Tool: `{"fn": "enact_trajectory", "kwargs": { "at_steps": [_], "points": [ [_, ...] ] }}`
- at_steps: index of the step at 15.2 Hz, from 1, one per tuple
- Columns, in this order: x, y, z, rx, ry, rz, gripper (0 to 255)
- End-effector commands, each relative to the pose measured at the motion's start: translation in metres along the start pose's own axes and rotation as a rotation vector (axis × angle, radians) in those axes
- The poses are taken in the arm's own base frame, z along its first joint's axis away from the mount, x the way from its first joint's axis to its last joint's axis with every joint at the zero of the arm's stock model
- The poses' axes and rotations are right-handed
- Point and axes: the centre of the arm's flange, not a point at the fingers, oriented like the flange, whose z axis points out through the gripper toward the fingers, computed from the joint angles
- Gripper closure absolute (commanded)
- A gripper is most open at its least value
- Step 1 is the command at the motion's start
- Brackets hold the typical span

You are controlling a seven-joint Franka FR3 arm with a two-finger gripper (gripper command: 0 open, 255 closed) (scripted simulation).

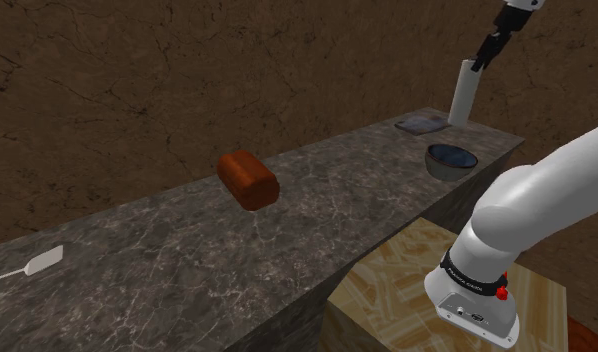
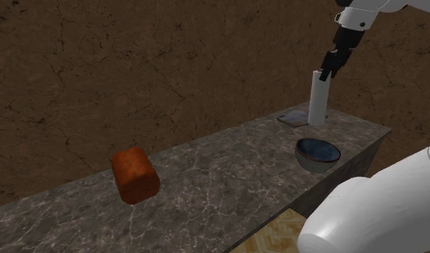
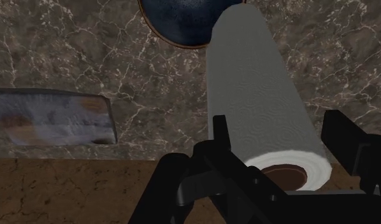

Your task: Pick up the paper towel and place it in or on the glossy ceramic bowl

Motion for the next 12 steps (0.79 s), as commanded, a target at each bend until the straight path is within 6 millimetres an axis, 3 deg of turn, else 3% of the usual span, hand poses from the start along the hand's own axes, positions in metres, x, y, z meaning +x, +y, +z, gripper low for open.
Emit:
{"fn": "enact_trajectory", "kwargs": {
  "at_steps": [1,5,12],
  "points": [
    [-0.011,0.020,-0.006,0.000,-0.001,-0.002,255],
    [-0.034,0.071,-0.025,0.000,-0.001,-0.002,255],
    [-0.042,0.071,0.012,0.000,-0.001,-0.002,255]
  ]
}}
